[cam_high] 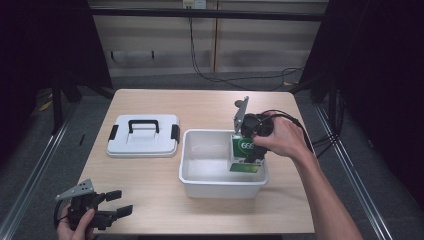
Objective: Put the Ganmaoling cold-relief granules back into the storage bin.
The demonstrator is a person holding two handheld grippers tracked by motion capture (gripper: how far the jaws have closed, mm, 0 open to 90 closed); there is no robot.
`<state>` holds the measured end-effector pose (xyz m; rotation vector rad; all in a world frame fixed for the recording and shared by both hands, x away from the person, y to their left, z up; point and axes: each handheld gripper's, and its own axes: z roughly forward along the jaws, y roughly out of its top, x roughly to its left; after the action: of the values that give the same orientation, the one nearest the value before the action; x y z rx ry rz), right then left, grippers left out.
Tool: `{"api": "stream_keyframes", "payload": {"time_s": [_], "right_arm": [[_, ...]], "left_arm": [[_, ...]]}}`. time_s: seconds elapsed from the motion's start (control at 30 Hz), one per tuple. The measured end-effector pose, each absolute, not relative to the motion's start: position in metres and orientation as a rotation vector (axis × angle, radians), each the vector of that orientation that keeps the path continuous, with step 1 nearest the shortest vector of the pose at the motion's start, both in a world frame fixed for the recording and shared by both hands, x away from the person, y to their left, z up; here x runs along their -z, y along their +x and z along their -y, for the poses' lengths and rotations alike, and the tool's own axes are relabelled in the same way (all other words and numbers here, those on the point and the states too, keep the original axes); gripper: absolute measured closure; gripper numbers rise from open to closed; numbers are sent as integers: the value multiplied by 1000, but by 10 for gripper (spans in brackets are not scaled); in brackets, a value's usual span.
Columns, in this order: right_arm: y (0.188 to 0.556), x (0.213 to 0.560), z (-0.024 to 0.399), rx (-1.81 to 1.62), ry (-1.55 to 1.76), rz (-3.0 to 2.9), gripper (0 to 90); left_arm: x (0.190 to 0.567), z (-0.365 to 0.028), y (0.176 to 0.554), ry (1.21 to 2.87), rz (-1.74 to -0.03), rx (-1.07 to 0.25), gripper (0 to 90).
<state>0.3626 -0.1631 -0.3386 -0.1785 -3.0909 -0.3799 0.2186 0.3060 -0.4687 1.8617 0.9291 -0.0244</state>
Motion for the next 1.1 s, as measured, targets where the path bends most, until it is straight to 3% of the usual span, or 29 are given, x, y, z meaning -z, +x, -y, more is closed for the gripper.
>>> {"api": "stream_keyframes", "payload": {"time_s": [1.1], "right_arm": [[367, 381, 154, 210, -191, 3096, 152]], "left_arm": [[469, -306, 219, 1862, -929, 25, 162]]}}
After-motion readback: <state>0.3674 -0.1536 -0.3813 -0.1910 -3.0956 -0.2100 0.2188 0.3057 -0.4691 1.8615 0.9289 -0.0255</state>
